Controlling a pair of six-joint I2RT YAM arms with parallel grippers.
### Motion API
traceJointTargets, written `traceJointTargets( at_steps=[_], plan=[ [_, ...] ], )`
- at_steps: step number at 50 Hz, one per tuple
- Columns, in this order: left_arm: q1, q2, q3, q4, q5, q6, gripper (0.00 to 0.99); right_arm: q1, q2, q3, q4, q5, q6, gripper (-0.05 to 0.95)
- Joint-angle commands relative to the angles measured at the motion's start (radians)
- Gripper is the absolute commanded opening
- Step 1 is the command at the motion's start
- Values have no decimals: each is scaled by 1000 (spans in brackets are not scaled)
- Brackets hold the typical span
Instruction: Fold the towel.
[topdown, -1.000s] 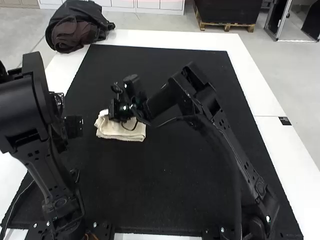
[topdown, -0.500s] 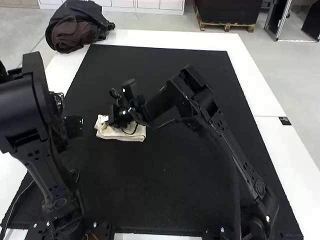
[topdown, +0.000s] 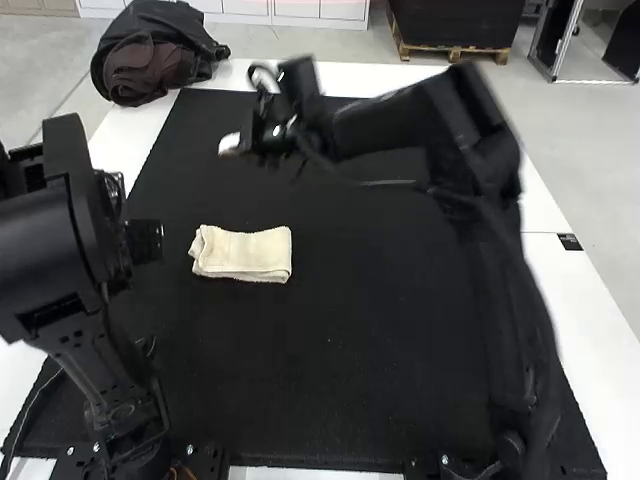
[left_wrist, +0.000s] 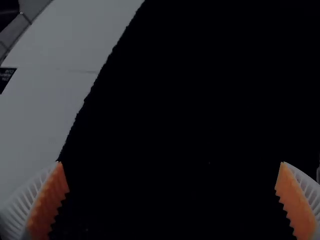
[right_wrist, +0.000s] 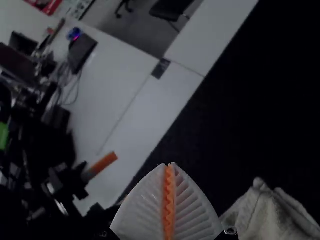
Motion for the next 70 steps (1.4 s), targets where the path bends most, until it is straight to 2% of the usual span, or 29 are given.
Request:
traceJointTargets(
  at_steps=[1, 3, 5, 11, 13, 19, 22, 23, 28, 30, 32, 36, 41, 45, 50, 57, 60, 64, 65, 67, 68, 70],
  plan=[
    [-30, -59, 74, -29, 9, -10, 970, -58, -201, -60, -2, 39, -15, -20],
    [-48, -83, 100, -57, 9, -23, 970, -79, -271, -93, -2, 50, -13, -15],
    [-68, -105, 120, -82, 9, -29, 970, -98, -327, -118, -1, 59, -13, 41],
    [-145, -181, 195, -152, 5, -63, 970, -171, -510, -185, -8, 102, -21, 269],
    [-183, -212, 227, -180, 0, -67, 970, -202, -571, -199, -25, 104, -25, 339],
    [-288, -302, 291, -246, -45, -90, 970, -293, -711, -222, -76, 102, -35, 638],
    [-351, -365, 317, -278, -87, -90, 970, -345, -789, -233, -97, 96, -42, 885],
    [-366, -382, 325, -286, -98, -90, 970, -355, -809, -236, -105, 96, -44, 923],
    [-464, -491, 353, -309, -167, -90, 970, -426, -932, -261, -127, 90, -48, 921],
    [-487, -536, 363, -316, -186, -99, 970, -458, -999, -277, -134, 94, -54, 921],
    [-485, -572, 373, -339, -187, -115, 970, -481, -1053, -297, -137, 97, -58, 921],
    [-487, -660, 374, -362, -186, -152, 970, -536, -1186, -368, -122, 124, -130, 921],
    [-493, -796, 354, -370, -198, -158, 970, -595, -1377, -484, -104, 209, -166, 921],
    [-492, -925, 321, -370, -196, -158, 970, -636, -1553, -575, -82, 239, -166, 921],
    [-493, -1060, 282, -379, -198, -159, 970, -693, -1726, -616, -159, 252, -211, 921],
    [-487, -1260, 259, -445, -203, -158, 970, -779, -1958, -672, -277, 295, -306, 921],
    [-485, -1307, 256, -460, -209, -158, 970, -800, -2050, -698, -300, 348, -341, 921],
    [-484, -1298, 278, -503, -209, -179, 970, -819, -2110, -731, -295, 472, -393, 921],
    [-484, -1298, 281, -508, -209, -176, 970, -823, -2094, -730, -309, 509, -412, 921],
    [-484, -1296, 279, -525, -210, -165, 970, -825, -2096, -742, -361, 513, -416, 921],
    [-484, -1296, 270, -536, -219, -155, 970, -823, -2101, -754, -386, 542, -421, 921],
    [-482, -1296, 242, -502, -221, -132, 970, -823, -2104, -790, -369, 578, -432, 921]
  ],
)
